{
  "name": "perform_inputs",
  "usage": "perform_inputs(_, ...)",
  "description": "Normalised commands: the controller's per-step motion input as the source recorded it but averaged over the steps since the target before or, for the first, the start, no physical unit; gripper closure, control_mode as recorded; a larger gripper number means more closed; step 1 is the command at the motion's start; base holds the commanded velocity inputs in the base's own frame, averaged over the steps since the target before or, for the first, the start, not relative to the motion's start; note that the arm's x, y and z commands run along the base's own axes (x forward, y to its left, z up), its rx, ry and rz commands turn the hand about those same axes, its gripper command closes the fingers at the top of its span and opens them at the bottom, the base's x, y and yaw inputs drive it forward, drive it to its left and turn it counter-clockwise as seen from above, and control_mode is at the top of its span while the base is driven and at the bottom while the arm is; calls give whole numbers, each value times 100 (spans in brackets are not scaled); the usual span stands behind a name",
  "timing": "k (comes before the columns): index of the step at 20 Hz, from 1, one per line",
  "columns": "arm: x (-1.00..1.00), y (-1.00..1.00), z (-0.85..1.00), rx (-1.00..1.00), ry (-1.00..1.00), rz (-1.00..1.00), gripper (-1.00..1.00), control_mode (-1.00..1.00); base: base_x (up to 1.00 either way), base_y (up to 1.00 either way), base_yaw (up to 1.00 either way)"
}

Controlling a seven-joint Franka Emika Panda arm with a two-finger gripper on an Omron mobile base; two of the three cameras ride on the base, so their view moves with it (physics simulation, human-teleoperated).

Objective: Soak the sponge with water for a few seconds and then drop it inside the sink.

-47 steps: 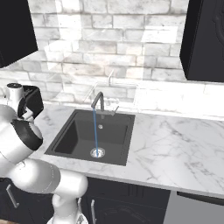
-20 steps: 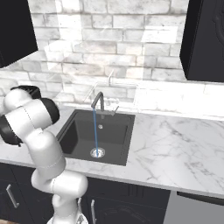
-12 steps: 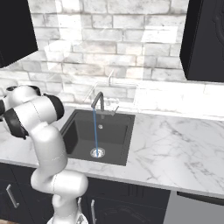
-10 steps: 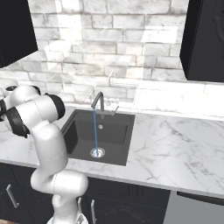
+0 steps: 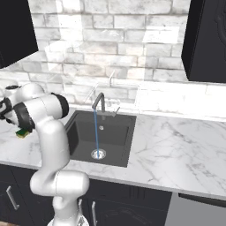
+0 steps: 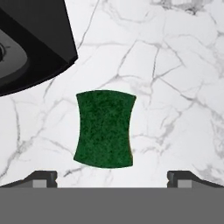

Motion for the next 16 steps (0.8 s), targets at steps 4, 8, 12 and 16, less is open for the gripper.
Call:
perform_inputs(4,17,0,-19,0,11,-1,-100,-100,0,0,0)
perform_inputs(8,9,0,-24,0,11,0,-100,-100,0,0,0)
perform_inputs(12,1,0,-37,0,9,0,-100,-100,0,0,0)
perform_inputs(16,5,0,-27,0,7,0,-100,-100,0,0,0)
